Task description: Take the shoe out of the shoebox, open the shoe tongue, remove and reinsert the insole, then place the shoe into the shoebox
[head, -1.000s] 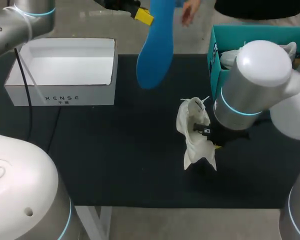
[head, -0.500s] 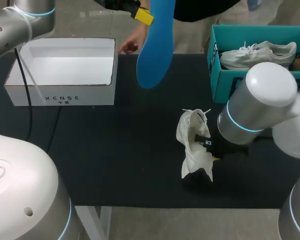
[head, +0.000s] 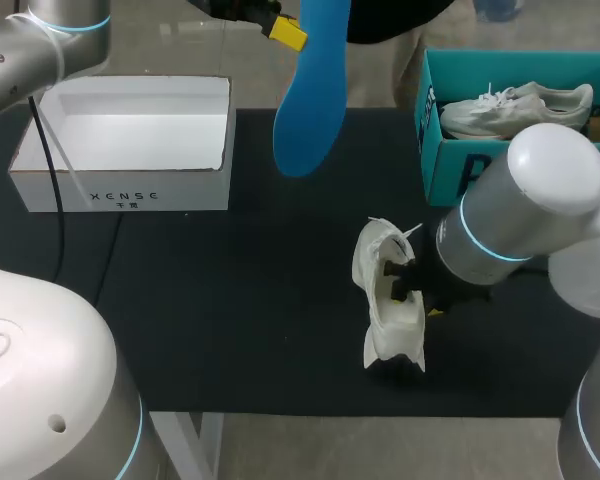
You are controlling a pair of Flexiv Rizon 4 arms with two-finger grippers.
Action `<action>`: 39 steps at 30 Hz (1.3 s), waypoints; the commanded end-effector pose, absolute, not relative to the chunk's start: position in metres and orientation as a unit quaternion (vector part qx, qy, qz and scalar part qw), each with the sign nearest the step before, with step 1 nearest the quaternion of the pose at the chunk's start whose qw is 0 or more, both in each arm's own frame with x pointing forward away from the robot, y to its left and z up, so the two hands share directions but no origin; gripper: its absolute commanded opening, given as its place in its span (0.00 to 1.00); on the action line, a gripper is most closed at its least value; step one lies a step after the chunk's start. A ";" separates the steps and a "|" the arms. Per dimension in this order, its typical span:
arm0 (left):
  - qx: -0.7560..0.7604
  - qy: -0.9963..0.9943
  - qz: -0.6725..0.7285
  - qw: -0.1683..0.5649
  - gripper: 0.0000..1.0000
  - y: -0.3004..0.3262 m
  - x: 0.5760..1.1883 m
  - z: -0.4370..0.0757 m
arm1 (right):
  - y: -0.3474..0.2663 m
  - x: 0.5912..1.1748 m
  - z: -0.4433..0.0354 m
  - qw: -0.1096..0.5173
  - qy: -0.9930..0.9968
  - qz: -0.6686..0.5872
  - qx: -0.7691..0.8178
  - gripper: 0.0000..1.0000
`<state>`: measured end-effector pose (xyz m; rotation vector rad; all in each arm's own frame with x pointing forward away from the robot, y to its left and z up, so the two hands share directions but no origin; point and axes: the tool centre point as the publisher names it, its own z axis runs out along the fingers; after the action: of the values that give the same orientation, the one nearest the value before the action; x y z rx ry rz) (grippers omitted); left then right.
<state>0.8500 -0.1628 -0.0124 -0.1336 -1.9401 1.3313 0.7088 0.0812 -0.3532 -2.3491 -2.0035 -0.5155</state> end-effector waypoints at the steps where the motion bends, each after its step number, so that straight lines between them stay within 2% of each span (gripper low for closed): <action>1: -0.053 -0.761 0.521 0.383 0.00 -0.163 0.851 -0.012 | 0.062 0.704 -0.325 0.037 -0.657 -0.211 -0.723 1.00; 5: -0.053 -0.761 0.521 0.383 0.00 -0.163 0.851 -0.012 | 0.060 0.714 -0.301 0.076 -0.683 -0.298 -0.663 1.00; 20: -0.053 -0.761 0.521 0.383 0.00 -0.163 0.851 -0.012 | 0.060 0.714 -0.301 0.076 -0.683 -0.298 -0.663 1.00; 22: -0.053 -0.761 0.521 0.383 0.00 -0.163 0.851 -0.012 | 0.056 0.716 -0.292 0.167 -0.663 -0.368 -0.629 1.00; 24: -0.053 -0.761 0.521 0.383 0.00 -0.163 0.851 -0.012 | 0.055 0.719 -0.283 0.225 -0.621 -0.418 -0.624 1.00; 31: -0.053 -0.761 0.521 0.383 0.00 -0.163 0.851 -0.012 | 0.058 0.734 -0.250 0.345 -0.536 -0.528 -0.561 1.00; 39: -0.053 -0.761 0.521 0.383 0.00 -0.163 0.851 -0.012 | 0.067 0.754 -0.239 0.474 -0.453 -0.551 -0.515 1.00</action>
<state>0.8500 -0.1628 -0.0124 -0.1335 -1.9401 1.3313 0.7465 0.0659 -0.2327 -1.7446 -1.6496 -1.1365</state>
